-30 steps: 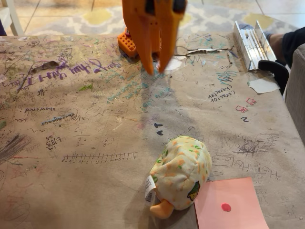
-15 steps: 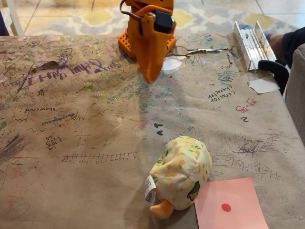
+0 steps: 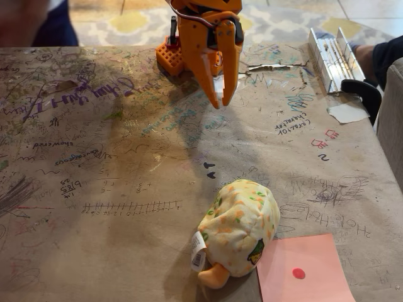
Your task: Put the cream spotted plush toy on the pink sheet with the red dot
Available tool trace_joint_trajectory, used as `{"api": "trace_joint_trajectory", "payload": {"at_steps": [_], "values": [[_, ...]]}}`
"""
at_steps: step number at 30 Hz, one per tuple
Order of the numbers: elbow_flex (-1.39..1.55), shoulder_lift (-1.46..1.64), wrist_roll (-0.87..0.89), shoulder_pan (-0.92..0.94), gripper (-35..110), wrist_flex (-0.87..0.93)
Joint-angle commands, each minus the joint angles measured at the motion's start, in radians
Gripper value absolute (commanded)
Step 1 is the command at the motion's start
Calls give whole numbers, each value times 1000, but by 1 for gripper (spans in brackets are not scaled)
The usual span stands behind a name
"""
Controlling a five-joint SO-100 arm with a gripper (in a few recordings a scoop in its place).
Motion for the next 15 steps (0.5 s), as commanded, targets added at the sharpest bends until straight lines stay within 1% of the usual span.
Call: {"api": "trace_joint_trajectory", "payload": {"at_steps": [1,5,9,11,12,15], "values": [[0,-3,-84,57,0,52],[0,-5,-121,206,0,55],[0,-5,-20,354,0,48],[0,-6,0,365,0,46],[0,-6,-21,360,0,46],[0,-6,-14,314,0,46]]}}
